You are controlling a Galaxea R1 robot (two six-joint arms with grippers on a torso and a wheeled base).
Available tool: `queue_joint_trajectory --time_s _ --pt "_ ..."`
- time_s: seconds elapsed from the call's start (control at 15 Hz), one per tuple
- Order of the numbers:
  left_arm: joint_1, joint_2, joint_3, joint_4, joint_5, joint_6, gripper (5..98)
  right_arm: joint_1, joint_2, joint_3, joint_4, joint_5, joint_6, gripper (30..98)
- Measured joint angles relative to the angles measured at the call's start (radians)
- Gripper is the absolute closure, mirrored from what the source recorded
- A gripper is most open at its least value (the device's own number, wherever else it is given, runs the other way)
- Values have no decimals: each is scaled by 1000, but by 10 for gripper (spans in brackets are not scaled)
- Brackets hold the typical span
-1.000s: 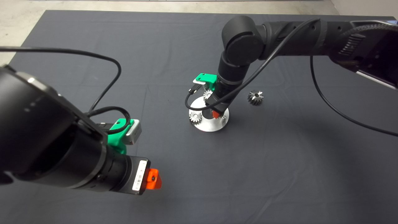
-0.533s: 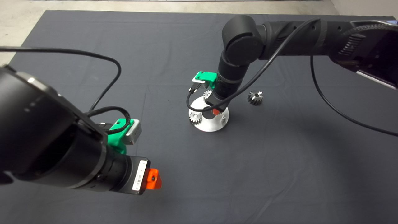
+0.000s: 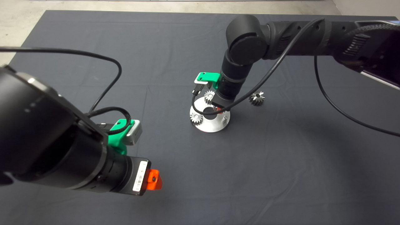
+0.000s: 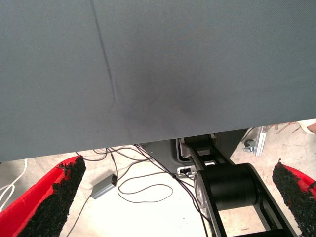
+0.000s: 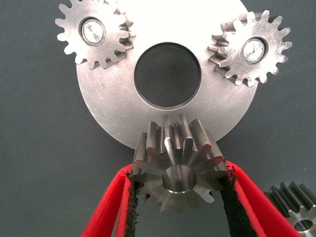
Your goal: Remove an incorrectly installed larger gear and replace it with the correct smaller gear
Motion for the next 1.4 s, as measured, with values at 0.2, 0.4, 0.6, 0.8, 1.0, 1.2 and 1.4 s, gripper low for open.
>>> queue_joint_trajectory --time_s 0.2,0.4,0.6,0.8,1.0,1.2,1.4 --pt "0 0 0 0 0 0 61 -1 -2 0 -1 2 -22 900" --pt "0 0 0 0 0 0 61 -1 -4 0 -1 2 -28 900" --pt "0 0 0 0 0 0 61 -1 -7 0 -1 1 -34 900" --pt "0 0 0 0 0 0 61 -2 -12 4 -1 2 -38 900" --pt "0 0 0 0 0 0 60 -2 -29 34 -1 1 -39 900" --pt "0 0 0 0 0 0 61 -1 -34 58 -1 1 -41 900" --pt "0 0 0 0 0 0 61 -2 -37 71 0 2 -41 900"
